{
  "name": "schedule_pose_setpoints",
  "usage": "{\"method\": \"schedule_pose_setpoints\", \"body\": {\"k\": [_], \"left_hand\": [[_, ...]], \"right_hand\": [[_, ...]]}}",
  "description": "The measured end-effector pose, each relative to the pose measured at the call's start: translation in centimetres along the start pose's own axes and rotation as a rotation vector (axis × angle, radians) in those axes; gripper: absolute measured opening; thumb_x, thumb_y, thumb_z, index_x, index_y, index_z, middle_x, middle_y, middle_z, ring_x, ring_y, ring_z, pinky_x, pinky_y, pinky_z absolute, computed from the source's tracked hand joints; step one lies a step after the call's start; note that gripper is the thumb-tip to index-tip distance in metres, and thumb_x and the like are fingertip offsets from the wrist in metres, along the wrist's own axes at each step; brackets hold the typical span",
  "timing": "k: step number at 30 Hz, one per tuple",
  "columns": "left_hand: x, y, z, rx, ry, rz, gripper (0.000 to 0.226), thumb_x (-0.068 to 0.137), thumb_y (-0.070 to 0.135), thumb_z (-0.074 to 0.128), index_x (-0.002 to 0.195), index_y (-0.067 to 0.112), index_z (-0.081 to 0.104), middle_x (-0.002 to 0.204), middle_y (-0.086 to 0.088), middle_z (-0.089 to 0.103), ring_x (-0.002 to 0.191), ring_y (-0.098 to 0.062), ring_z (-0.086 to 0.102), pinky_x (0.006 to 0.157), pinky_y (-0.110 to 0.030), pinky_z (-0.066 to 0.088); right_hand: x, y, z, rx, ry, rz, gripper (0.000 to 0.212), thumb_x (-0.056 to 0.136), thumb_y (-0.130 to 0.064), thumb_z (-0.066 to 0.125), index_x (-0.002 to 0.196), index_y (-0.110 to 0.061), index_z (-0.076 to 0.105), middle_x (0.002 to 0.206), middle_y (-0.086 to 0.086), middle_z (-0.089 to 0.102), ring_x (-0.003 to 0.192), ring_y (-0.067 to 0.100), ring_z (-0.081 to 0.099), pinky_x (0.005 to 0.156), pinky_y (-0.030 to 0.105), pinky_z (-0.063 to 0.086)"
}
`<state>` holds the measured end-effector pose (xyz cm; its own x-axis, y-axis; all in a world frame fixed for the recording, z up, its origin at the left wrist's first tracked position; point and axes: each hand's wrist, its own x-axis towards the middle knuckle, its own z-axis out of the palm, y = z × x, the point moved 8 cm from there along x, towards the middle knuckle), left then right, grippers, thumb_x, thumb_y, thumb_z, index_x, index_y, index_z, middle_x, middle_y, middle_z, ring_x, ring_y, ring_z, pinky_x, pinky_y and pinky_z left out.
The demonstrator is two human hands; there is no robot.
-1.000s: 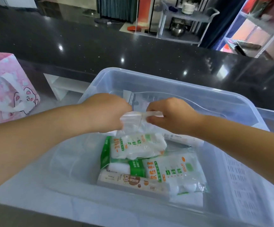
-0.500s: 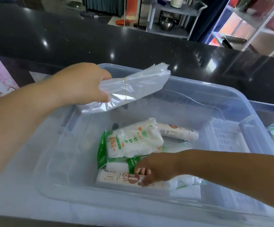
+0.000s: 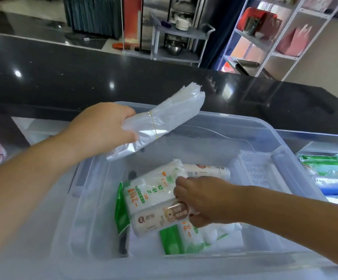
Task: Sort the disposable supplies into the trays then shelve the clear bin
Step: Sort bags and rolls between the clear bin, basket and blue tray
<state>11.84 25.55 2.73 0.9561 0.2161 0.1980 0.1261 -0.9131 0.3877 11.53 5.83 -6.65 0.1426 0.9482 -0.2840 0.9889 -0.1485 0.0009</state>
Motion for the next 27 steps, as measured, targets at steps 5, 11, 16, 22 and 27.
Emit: {"method": "schedule_pose_setpoints", "body": {"k": [5, 11, 16, 22, 27], "left_hand": [[0.8, 3.4, -0.8, -0.036, -0.035, 0.090, 0.014, 0.068, 0.031, 0.072, 0.070, 0.024, 0.060, 0.061, 0.003, 0.058, 0.057, -0.013, 0.056, 0.047, -0.028, 0.037], [1.4, 12.4, -1.2, -0.040, -0.057, 0.226, 0.015, 0.068, 0.030, 0.072, 0.067, 0.022, 0.060, 0.061, 0.002, 0.060, 0.060, -0.015, 0.056, 0.048, -0.029, 0.036], [1.2, 22.7, 0.5, -0.036, -0.009, 0.356, 0.013, 0.071, 0.031, 0.071, 0.072, 0.024, 0.061, 0.065, 0.002, 0.060, 0.062, -0.013, 0.055, 0.052, -0.029, 0.040], [-0.3, 37.1, 6.0, -0.014, -0.003, 0.432, 0.016, 0.072, 0.032, 0.070, 0.077, 0.020, 0.061, 0.067, -0.002, 0.060, 0.062, -0.015, 0.054, 0.052, -0.028, 0.040], [-1.5, 47.5, 12.5, 0.035, 0.030, 0.447, 0.010, 0.074, 0.028, 0.068, 0.074, 0.025, 0.059, 0.061, 0.007, 0.054, 0.058, -0.013, 0.048, 0.047, -0.024, 0.028]], "right_hand": [[-5.0, 1.3, -6.3, -0.182, 0.302, 0.105, 0.036, 0.076, -0.033, 0.064, 0.104, -0.013, 0.055, 0.097, 0.003, 0.057, 0.074, 0.016, 0.054, 0.065, 0.033, 0.054], [-13.8, 2.6, -8.7, -0.331, 0.506, 0.283, 0.041, 0.074, -0.033, 0.068, 0.107, -0.012, 0.057, 0.104, 0.004, 0.061, 0.083, 0.021, 0.060, 0.070, 0.037, 0.055], [-23.8, 3.9, -8.0, -0.376, 0.604, 0.474, 0.048, 0.072, -0.032, 0.074, 0.111, -0.011, 0.056, 0.107, 0.007, 0.063, 0.085, 0.025, 0.061, 0.072, 0.041, 0.055], [-39.8, 7.6, -3.4, -0.332, 0.636, 0.666, 0.044, 0.071, -0.025, 0.075, 0.106, -0.005, 0.058, 0.101, 0.013, 0.064, 0.082, 0.033, 0.062, 0.071, 0.042, 0.054], [-52.6, 12.1, 3.0, -0.241, 0.540, 0.817, 0.047, 0.068, -0.023, 0.077, 0.109, -0.008, 0.057, 0.102, 0.010, 0.064, 0.082, 0.031, 0.062, 0.069, 0.042, 0.055]]}}
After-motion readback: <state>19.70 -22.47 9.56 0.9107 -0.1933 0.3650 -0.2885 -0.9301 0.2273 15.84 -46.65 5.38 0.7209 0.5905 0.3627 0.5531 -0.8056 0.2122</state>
